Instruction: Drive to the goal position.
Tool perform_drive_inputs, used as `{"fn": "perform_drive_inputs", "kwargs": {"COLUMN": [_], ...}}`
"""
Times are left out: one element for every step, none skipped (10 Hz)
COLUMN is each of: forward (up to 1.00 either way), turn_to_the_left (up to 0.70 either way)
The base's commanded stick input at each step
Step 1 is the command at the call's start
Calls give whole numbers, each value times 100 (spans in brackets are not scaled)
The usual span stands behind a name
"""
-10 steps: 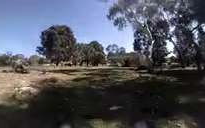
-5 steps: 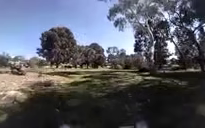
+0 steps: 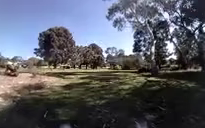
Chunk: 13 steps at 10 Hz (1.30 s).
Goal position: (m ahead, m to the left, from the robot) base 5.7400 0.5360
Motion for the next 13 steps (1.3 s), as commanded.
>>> {"fn": "perform_drive_inputs", "kwargs": {"forward": [100, 100, 100, 100, 100, 100, 100, 100, 100, 100, 100, 100, 100], "turn_to_the_left": [0, 0, 0, -2, -9, -17, -24, 0, 0, 0, 0, 0, 0]}}
